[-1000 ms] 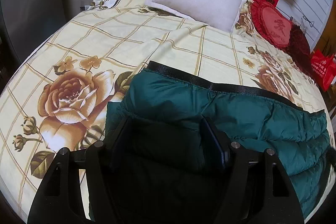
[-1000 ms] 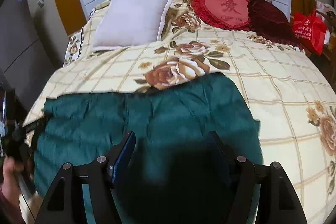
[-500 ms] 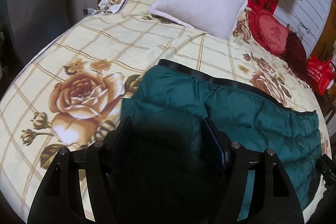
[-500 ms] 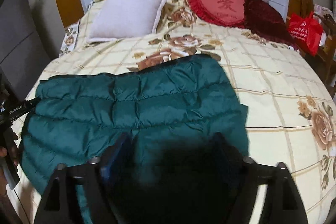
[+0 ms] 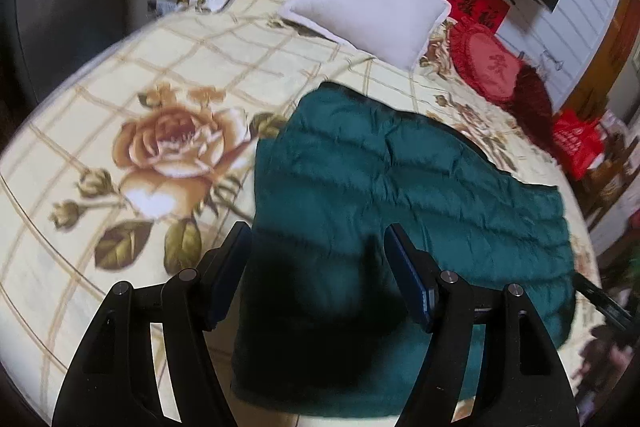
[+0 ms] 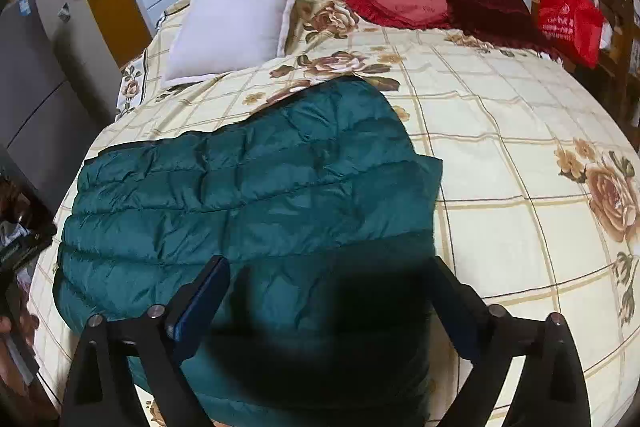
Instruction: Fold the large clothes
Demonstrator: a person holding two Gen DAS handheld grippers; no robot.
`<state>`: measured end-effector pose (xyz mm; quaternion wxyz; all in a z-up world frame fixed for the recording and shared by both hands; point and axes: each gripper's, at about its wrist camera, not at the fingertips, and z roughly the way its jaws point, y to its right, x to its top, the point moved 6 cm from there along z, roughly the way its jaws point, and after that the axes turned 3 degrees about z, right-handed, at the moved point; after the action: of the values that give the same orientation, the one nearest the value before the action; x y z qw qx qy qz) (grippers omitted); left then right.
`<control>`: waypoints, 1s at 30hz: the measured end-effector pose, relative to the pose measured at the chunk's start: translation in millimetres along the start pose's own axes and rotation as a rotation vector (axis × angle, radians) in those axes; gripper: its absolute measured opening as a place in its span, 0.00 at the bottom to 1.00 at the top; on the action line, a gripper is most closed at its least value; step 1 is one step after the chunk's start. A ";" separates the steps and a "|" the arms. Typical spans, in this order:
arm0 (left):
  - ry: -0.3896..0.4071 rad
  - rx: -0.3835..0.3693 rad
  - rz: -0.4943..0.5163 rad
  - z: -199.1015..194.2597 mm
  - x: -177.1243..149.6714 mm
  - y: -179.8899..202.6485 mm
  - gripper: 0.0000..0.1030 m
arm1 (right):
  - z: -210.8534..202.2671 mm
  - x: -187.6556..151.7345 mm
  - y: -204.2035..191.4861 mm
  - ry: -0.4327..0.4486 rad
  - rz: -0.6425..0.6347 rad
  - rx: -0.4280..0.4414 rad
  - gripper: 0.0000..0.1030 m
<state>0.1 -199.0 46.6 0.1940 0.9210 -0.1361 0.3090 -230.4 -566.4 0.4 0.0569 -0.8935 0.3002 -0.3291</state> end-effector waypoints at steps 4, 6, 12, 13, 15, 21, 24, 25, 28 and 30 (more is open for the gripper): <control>-0.042 -0.114 -0.097 4.0 -13.4 -14.2 0.67 | 13.1 2.3 16.4 -0.033 0.064 0.023 0.96; -0.071 -0.148 -0.148 11.3 -22.0 -22.4 0.67 | 23.0 3.2 25.4 -0.051 0.118 0.055 0.96; -0.095 -0.241 -0.233 29.7 -34.3 -32.8 0.78 | 49.0 1.2 36.9 -0.102 0.164 0.136 1.00; -0.092 -0.251 -0.236 32.3 -35.4 -32.0 0.78 | 51.7 2.7 35.1 -0.105 0.162 0.144 1.00; -0.101 -0.265 -0.236 37.9 -35.6 -29.5 0.79 | 57.1 4.6 33.8 -0.111 0.152 0.169 1.00; -0.129 -0.298 -0.248 52.5 -37.5 -22.6 0.83 | 74.5 5.9 34.3 -0.156 0.153 0.225 1.00; -0.131 -0.298 -0.246 56.5 -37.0 -21.3 0.87 | 78.7 7.1 34.4 -0.162 0.161 0.245 1.00; -0.132 -0.293 -0.238 57.2 -36.2 -19.7 0.88 | 78.5 6.8 34.0 -0.161 0.158 0.244 1.00; -0.134 -0.280 -0.227 59.6 -34.8 -17.3 0.91 | 77.9 6.1 32.6 -0.159 0.162 0.245 1.00; -0.140 -0.273 -0.224 60.5 -34.7 -15.0 0.91 | 77.4 3.9 28.8 -0.163 0.163 0.262 1.00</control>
<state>10.1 -207.9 -23.4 0.3406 0.9147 -0.0865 0.1995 -194.2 -599.5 -66.2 0.2237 -0.8748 0.3205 -0.2864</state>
